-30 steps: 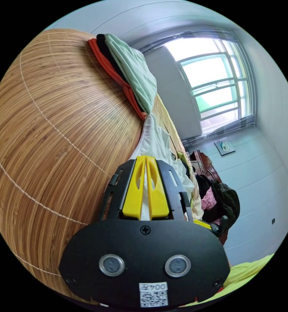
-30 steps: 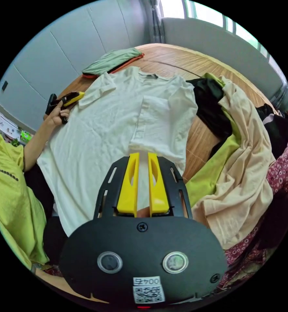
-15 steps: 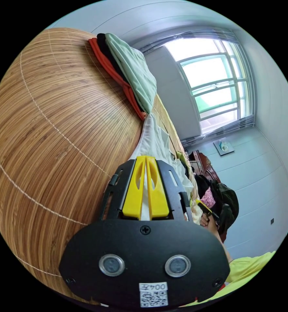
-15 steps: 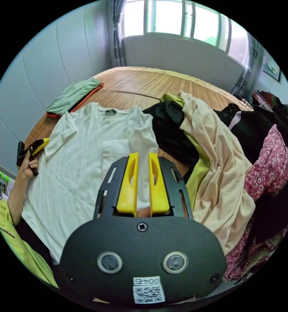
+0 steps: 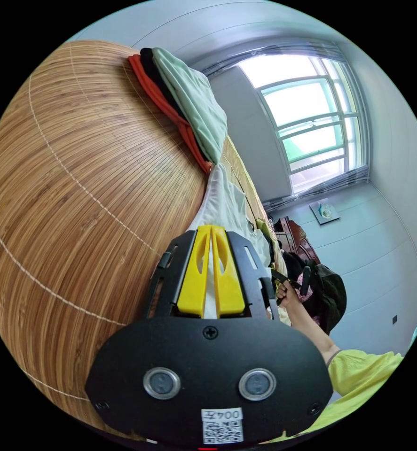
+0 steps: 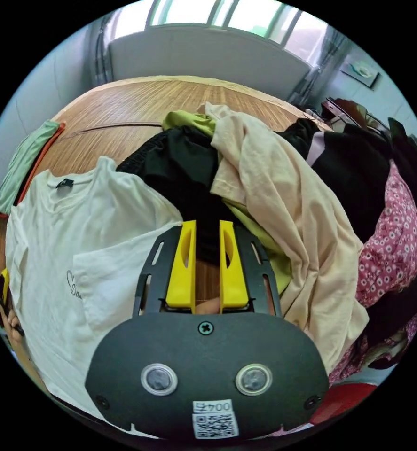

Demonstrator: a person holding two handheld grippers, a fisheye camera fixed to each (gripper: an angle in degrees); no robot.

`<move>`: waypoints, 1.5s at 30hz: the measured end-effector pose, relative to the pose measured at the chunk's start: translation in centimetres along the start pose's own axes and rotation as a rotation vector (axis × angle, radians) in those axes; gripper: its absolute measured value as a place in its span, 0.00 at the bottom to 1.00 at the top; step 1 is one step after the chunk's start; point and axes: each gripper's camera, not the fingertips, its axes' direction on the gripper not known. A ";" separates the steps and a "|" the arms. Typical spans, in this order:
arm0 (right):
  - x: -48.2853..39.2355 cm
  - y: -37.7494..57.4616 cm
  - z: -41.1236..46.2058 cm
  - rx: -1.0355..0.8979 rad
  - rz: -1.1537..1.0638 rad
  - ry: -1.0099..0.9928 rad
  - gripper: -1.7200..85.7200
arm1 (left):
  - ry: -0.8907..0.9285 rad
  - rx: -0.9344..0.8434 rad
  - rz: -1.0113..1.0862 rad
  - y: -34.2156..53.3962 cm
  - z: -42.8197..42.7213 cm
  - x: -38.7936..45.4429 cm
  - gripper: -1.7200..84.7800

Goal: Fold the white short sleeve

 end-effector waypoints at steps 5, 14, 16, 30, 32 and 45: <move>-0.1 4.4 -5.0 0.250 0.045 -0.089 0.05 | 0.001 0.002 0.001 -0.1 -0.4 0.0 0.02; -1.8 4.9 -5.3 0.233 0.010 -0.051 0.02 | -0.001 0.004 0.003 -0.2 -1.1 0.2 0.02; -0.4 7.6 -9.8 0.382 0.063 -0.080 0.02 | -0.001 0.004 0.003 -0.2 -1.3 0.3 0.02; 7.1 41.2 -22.7 0.194 0.169 -0.318 0.01 | 0.325 -0.045 -0.222 -0.7 -3.5 -0.1 0.04; 7.5 43.9 -22.1 0.138 0.171 -0.356 0.01 | 0.356 -0.073 -0.204 -0.7 -5.7 1.5 0.05; 15.7 49.5 -21.1 0.120 0.294 -0.632 0.09 | -0.066 -0.468 0.050 17.6 -23.3 2.2 0.14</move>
